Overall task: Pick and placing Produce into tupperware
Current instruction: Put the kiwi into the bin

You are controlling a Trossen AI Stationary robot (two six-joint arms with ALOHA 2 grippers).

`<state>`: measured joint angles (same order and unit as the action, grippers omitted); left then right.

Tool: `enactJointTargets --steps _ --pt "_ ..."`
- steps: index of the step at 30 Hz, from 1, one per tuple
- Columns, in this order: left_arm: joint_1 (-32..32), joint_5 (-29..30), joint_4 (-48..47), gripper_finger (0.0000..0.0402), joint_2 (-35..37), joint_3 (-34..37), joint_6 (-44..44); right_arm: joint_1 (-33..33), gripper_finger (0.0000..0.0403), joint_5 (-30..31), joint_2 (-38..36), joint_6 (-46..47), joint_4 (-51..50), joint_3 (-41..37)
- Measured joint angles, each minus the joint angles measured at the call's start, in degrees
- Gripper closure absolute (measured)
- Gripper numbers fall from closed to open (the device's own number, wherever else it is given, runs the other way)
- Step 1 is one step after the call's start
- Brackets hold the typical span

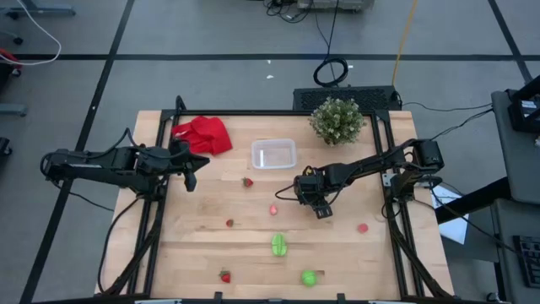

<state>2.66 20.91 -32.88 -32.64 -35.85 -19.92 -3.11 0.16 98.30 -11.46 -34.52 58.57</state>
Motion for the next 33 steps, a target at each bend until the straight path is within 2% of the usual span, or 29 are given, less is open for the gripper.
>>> enactJointTargets --steps 14,24,29,33 --pt "0.00 0.00 0.00 0.0369 0.01 0.01 -0.02 0.00 0.0173 0.28 0.00 -0.13 -0.20 0.18" --pt "0.00 0.00 0.01 0.0369 0.00 0.00 -0.02 0.06 0.0174 1.86 -0.02 -1.47 -3.99 6.79" --pt "0.01 0.00 0.02 0.0369 0.01 0.01 -0.02 0.32 0.0174 7.26 -0.02 -4.87 -6.73 10.99" --pt "0.02 0.00 0.02 0.0369 0.00 0.02 -0.02 1.91 0.0173 9.04 -0.02 -8.14 -6.26 14.53"
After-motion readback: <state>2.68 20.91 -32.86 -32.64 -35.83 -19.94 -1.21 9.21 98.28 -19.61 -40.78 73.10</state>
